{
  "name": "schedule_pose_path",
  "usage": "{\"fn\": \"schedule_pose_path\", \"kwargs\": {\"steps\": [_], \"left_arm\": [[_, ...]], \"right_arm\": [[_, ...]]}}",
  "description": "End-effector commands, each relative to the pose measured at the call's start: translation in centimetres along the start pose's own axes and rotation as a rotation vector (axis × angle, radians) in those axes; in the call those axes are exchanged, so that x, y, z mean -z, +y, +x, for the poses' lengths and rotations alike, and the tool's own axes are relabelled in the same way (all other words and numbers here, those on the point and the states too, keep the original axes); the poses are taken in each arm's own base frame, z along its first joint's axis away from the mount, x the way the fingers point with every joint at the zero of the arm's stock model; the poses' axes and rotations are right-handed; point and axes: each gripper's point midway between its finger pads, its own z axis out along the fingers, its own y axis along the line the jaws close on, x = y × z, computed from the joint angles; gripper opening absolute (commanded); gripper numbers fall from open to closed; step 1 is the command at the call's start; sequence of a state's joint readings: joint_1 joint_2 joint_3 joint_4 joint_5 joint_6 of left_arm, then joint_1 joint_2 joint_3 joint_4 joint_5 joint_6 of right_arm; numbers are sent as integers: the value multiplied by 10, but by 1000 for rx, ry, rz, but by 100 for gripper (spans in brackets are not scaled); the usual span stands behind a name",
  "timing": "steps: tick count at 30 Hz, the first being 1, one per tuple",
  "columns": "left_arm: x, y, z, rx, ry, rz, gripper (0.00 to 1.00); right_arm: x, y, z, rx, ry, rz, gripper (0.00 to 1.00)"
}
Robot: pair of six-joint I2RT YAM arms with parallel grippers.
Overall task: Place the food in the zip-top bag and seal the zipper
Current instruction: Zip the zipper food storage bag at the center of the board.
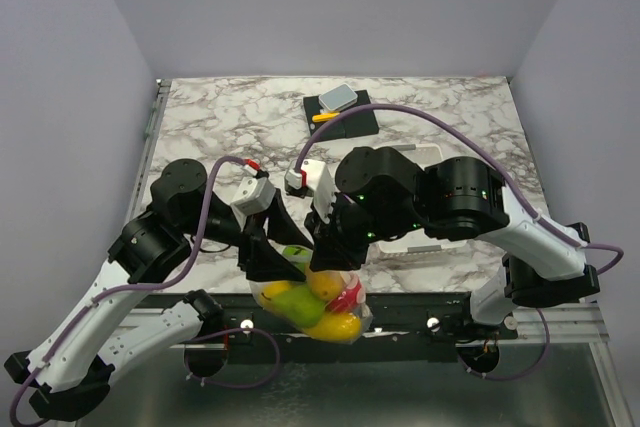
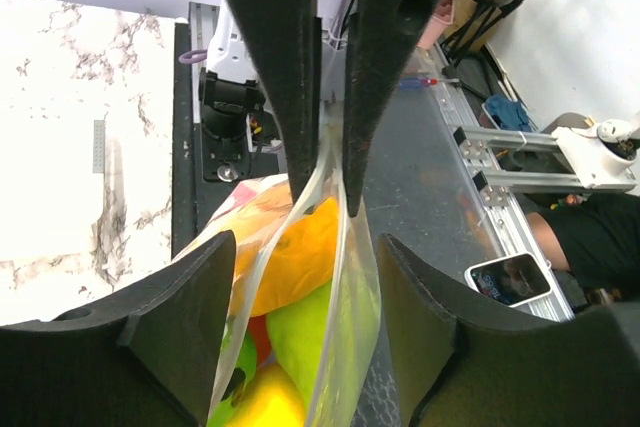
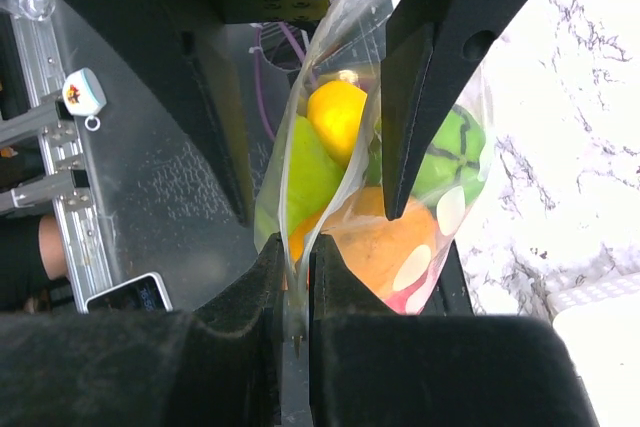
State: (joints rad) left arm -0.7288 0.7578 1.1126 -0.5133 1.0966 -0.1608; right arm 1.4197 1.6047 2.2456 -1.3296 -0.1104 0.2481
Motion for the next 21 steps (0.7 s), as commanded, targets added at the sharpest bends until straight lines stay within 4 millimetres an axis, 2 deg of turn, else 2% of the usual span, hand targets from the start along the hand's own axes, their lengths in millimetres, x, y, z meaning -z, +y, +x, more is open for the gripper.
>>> {"fn": "schedule_pose_path", "kwargs": {"steps": [1, 5, 8, 13, 17, 21], "left_arm": [[0, 8, 2, -8, -10, -47, 57], [-1, 13, 4, -7, -7, -61, 49], [-2, 14, 5, -8, -4, -59, 37], [-2, 11, 5, -17, -3, -48, 0], [-1, 9, 4, -26, -5, -41, 0], [-1, 16, 0, -30, -15, -89, 0]], "right_arm": [[13, 5, -17, -19, -82, -1, 1], [13, 5, -17, -27, -85, -3, 1], [13, 5, -18, -31, -94, -1, 1], [15, 2, -20, -33, -113, 15, 1], [17, -4, -21, -43, -124, 52, 1], [18, -11, -20, -54, -145, 84, 15]]}}
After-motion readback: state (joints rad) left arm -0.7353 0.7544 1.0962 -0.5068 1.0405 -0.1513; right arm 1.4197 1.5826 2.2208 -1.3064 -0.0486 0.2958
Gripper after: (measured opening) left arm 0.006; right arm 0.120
